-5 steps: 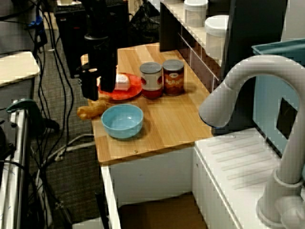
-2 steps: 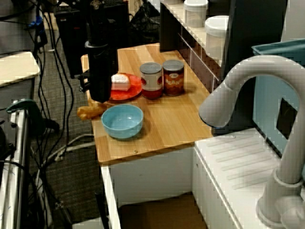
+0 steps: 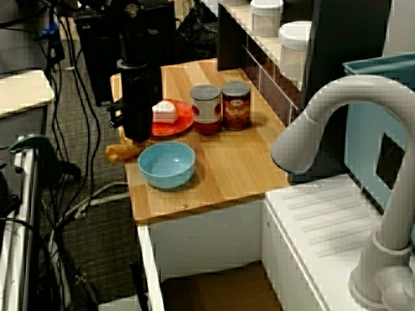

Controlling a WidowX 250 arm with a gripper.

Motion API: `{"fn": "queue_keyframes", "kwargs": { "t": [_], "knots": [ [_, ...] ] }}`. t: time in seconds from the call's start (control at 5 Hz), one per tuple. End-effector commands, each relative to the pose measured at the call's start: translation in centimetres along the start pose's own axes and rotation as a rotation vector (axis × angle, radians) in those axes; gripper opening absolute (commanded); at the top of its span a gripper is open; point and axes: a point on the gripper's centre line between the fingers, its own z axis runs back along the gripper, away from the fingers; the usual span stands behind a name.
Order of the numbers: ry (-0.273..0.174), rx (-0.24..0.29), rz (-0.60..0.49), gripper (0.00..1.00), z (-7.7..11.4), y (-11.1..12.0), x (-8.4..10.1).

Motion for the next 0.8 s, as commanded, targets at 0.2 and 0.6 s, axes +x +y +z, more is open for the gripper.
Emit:
{"fn": "queue_keyframes", "kwargs": {
  "t": [0.2, 0.6],
  "knots": [
    [0.015, 0.014, -0.024, 0.0, -0.4, 0.5, 1.5],
    [0.009, -0.064, -0.018, 0.0, -1.0, -0.5, 4.4]
  ]
}}
